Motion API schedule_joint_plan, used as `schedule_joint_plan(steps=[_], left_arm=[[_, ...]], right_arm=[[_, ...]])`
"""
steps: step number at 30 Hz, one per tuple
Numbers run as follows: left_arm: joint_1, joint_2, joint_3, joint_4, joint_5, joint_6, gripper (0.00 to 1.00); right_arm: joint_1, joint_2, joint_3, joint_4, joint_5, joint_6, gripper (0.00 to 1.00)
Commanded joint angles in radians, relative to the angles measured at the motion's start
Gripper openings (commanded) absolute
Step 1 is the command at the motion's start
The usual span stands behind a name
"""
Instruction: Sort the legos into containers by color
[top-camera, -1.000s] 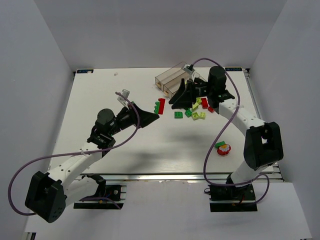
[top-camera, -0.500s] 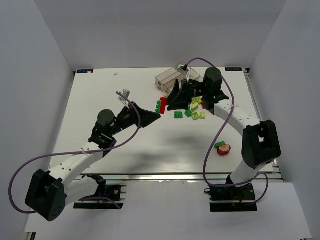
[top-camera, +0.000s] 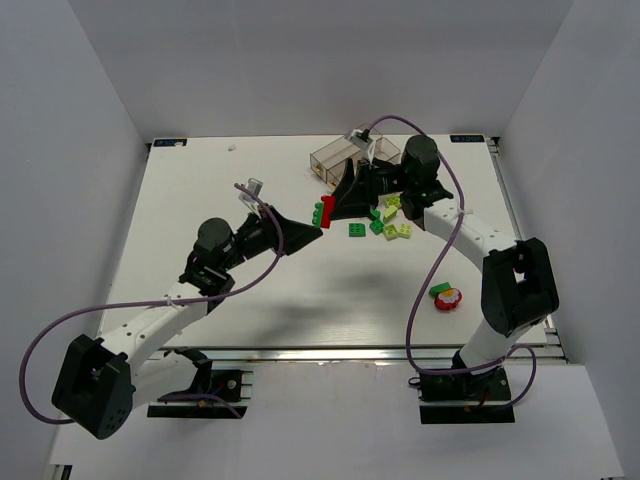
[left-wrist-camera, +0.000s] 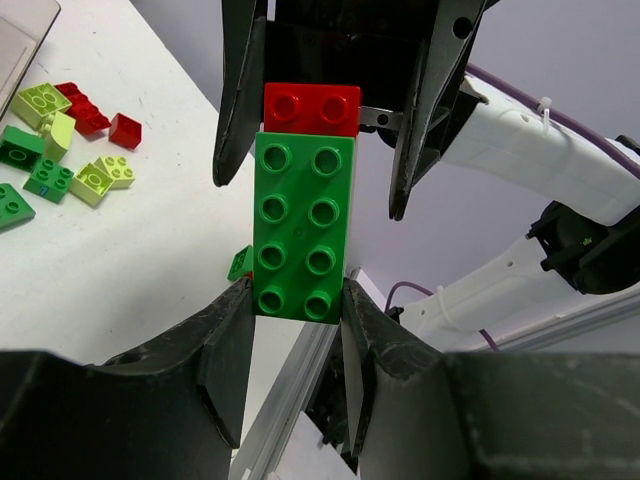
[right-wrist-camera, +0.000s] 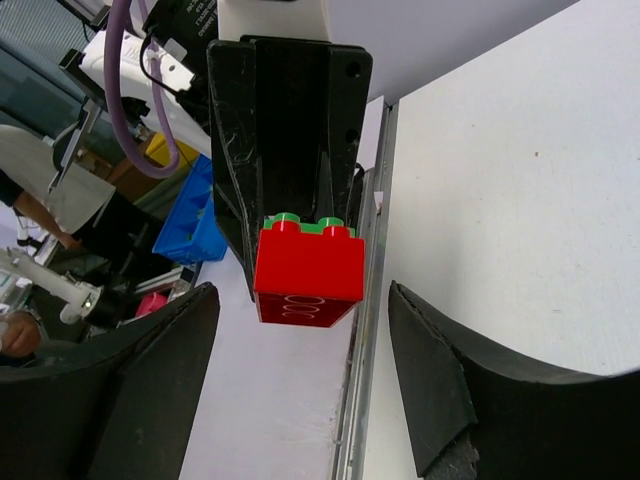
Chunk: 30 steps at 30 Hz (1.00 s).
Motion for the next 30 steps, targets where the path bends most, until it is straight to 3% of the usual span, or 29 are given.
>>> schedule_joint_plan(steps=[1, 7, 11, 19, 20, 22, 30], left_arm=[[-0.006, 0.003, -0.003, 0.019, -0.006, 0.007, 0.11], [-0.006, 0.008, 0.005, 0.005, -0.01, 0.016, 0.11], [-0.006, 0.003, 0.005, -0.001, -0.015, 0.02, 0.11], [-0.006, -0.03, 0.011, -0.054, -0.05, 0.063, 0.1], [-0.006, -0.04, 0.016, -0.085, -0.07, 0.076, 0.09], [-0.004, -0.047, 0.017, -0.106, -0.076, 0.088, 0.09], [0.012, -0.081, 0.022, -0.156, -0.118, 0.122, 0.08]], right_arm=[[0.012, 0.001, 0.044, 0.015, 0.016, 0.003, 0.73], [0.022, -0.002, 0.043, -0.018, 0.036, -0.014, 0.7], [0.023, -0.001, 0.035, -0.018, 0.03, -0.019, 0.47], [0.023, -0.004, 0.023, -0.021, -0.013, -0.025, 0.21], [0.022, -0.004, 0.023, -0.019, -0.024, -0.025, 0.08], [0.021, -0.004, 0.023, -0.021, -0.031, -0.025, 0.01], [0.0, -0.007, 0.018, -0.018, -0.059, -0.028, 0.0]])
